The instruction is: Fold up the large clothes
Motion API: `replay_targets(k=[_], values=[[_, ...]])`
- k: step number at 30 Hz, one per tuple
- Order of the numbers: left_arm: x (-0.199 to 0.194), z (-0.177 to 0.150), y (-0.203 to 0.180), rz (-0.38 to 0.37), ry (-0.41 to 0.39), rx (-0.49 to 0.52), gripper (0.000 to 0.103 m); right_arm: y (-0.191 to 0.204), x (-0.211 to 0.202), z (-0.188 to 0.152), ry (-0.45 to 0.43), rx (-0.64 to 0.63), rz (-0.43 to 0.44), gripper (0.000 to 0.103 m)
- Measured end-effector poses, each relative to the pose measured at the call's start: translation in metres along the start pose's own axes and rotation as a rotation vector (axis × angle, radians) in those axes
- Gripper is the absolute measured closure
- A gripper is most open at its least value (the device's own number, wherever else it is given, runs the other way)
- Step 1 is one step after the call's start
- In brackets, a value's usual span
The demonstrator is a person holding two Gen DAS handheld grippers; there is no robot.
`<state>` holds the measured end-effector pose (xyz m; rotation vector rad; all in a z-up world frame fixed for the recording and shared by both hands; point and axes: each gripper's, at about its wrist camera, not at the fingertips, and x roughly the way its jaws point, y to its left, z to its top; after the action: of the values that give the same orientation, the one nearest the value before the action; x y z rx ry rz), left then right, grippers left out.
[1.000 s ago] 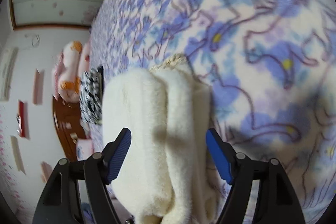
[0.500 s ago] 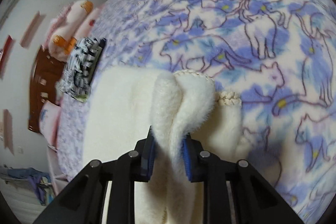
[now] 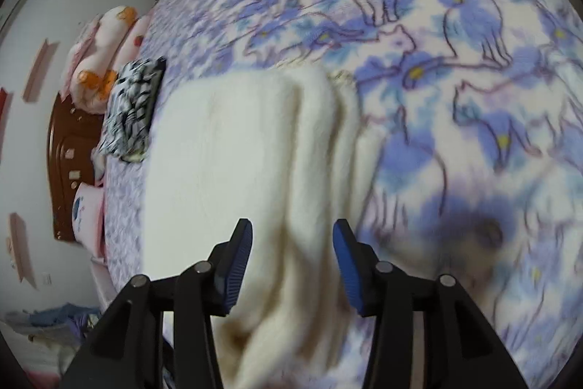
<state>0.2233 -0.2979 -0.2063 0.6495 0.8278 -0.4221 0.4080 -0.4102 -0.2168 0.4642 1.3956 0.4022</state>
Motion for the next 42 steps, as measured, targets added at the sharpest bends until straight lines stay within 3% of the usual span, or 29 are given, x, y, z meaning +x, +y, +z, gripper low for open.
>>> replay_targets(k=[4,9,12,15,16,18,19,22,27,34,38,42], values=[[-0.010,-0.006,0.062,-0.064,0.104,-0.217,0.021,0.029,-0.005,-0.026,0.021,-0.041,0.012,0.057],[0.002,-0.032,0.122,-0.030,0.193,-0.383,0.021,0.043,0.010,-0.057,0.086,-0.033,-0.021,0.057],[0.022,-0.055,0.144,-0.103,0.260,-0.505,0.023,0.049,0.014,-0.070,0.083,-0.063,-0.083,0.057],[0.041,-0.075,0.160,-0.226,0.311,-0.648,0.034,0.046,0.017,-0.081,0.076,-0.047,-0.140,0.090],[0.047,-0.082,0.166,-0.274,0.323,-0.705,0.035,0.043,0.017,-0.086,0.069,-0.028,-0.146,0.091],[0.058,-0.092,0.169,-0.339,0.346,-0.781,0.051,0.036,0.019,-0.096,0.057,-0.007,-0.145,0.094],[0.062,-0.098,0.171,-0.380,0.351,-0.816,0.052,0.031,0.020,-0.102,0.055,0.018,-0.140,0.095],[0.072,-0.107,0.165,-0.442,0.359,-0.846,0.056,0.018,0.029,-0.121,0.046,0.099,-0.132,0.095],[0.081,-0.118,0.158,-0.449,0.400,-0.828,0.057,0.007,0.044,-0.144,0.033,0.154,-0.158,0.096],[0.099,-0.141,0.152,-0.447,0.459,-0.862,0.057,0.017,0.056,-0.146,-0.015,0.077,-0.322,0.096],[0.103,-0.140,0.146,-0.424,0.440,-0.781,0.057,0.016,0.058,-0.142,-0.011,0.067,-0.312,0.096],[0.092,-0.138,0.151,-0.427,0.410,-0.802,0.062,0.030,0.046,-0.144,-0.032,-0.007,-0.325,0.095]])
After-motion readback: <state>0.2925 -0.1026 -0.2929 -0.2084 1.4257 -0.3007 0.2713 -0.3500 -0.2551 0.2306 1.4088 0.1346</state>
